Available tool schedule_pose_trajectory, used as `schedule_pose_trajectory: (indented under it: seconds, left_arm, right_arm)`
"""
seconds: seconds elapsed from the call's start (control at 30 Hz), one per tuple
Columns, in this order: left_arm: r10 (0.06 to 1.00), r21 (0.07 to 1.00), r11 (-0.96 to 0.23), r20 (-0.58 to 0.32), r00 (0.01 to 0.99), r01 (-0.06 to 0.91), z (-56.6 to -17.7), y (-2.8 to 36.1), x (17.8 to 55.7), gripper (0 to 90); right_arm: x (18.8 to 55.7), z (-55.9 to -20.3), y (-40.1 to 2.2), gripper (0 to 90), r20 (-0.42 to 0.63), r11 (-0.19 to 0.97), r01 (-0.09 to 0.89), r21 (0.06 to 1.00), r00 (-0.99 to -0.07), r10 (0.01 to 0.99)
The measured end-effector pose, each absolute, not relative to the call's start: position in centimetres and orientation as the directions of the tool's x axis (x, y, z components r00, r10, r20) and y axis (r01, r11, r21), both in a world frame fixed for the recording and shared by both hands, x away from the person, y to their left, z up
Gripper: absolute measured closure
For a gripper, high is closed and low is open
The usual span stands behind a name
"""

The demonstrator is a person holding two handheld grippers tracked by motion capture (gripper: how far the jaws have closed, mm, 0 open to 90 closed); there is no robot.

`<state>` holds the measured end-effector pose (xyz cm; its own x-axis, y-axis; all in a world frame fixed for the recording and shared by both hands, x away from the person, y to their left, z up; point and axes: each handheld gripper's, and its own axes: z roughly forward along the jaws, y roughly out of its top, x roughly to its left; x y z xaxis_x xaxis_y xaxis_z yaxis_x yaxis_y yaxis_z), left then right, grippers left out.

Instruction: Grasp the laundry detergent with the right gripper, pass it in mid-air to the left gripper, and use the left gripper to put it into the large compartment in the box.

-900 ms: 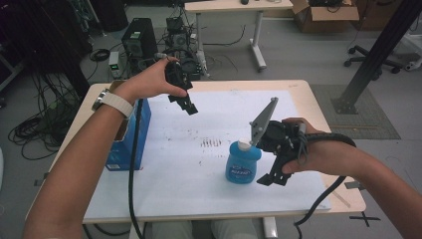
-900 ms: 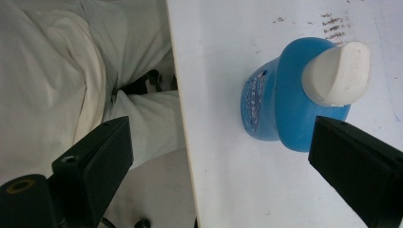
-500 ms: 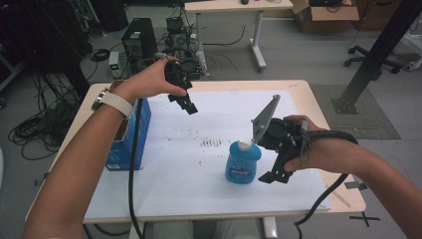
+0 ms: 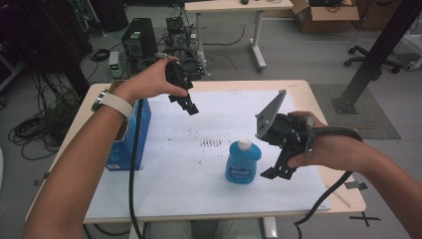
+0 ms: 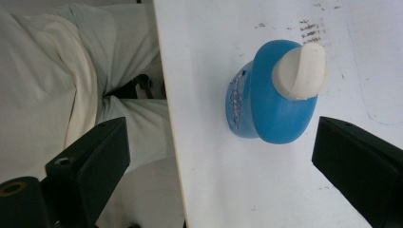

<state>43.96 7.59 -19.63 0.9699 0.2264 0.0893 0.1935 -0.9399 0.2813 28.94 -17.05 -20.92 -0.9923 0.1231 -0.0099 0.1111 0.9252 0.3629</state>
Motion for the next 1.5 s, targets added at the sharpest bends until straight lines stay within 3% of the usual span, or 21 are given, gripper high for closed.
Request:
schedule_pose_trajectory:
  seconds: [0.43,1.5]
  left_arm:
    - [0.228,0.289,-0.938,0.096,0.969,0.192,-19.6,7.6,43.8,7.0]
    - [0.224,0.286,-0.940,0.103,0.969,0.187,-19.6,7.5,43.7,7.1]
  right_arm:
    - [29.8,-20.7,-18.0,4.0,-0.072,0.914,0.115,0.388,-0.985,0.155]
    - [32.3,-24.5,-21.0,4.4,-0.029,0.866,0.184,0.464,-0.974,0.223]
